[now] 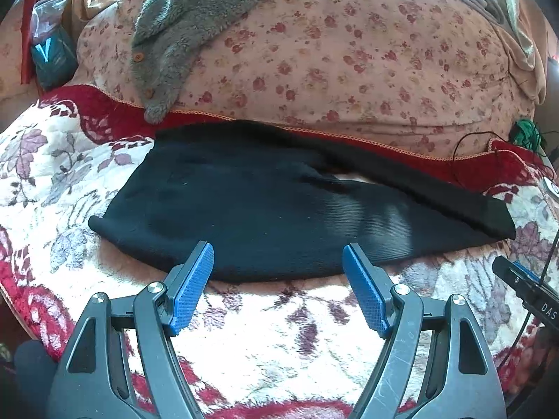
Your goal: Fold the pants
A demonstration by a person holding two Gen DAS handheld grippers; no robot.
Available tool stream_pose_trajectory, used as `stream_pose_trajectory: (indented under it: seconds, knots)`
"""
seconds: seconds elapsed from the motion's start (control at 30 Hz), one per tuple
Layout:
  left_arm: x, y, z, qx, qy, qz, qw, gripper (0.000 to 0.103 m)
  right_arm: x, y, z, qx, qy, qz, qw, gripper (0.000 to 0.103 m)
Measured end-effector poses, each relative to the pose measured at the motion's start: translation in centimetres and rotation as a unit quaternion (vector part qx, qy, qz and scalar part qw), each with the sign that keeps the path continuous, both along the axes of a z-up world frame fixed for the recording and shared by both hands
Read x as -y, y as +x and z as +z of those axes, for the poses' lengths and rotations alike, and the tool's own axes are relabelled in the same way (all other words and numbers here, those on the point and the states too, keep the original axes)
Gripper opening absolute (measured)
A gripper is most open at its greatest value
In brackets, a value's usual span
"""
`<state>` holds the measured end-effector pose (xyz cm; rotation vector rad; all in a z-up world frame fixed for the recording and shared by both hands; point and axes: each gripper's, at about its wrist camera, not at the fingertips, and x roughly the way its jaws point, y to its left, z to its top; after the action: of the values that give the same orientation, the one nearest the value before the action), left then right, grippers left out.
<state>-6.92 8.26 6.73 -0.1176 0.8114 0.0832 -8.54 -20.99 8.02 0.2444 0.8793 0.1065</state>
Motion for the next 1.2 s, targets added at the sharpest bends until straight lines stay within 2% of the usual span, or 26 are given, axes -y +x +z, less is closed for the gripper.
stream_pose_trajectory:
  seconds: [0.2, 0.47, 0.6, 0.93, 1.2]
  knots:
    - [-0.9, 0.3, -0.7, -0.014, -0.007, 0.011, 0.9998, 0.078, 0.8, 0.3, -1.3, -0.001, 0.003, -0.008, 1.000, 0.082]
    - [-3.5, 0.2, -2.9, -0.050, -0.040, 0.040, 0.9972, 0.078, 2.9, 1.0, -2.4, -0.007, 0.012, -0.026, 1.000, 0.082]
    - [-4.1, 0.4, -3.1, -0.054, -0.049, 0.051, 0.9960, 0.078, 3.8, 1.3, -2.7, -0.013, 0.029, -0.040, 0.999, 0.082]
    - [-4.7, 0.7, -3.2, -0.050, -0.034, 0.062, 0.9962, 0.078, 3.3, 1.5, -2.7, -0.008, 0.027, -0.036, 0.999, 0.082]
    - [-5.8, 1.0, -3.7, -0.055, -0.063, 0.063, 0.9945, 0.078, 3.2, 2.0, -3.2, -0.016, 0.028, -0.035, 0.999, 0.082]
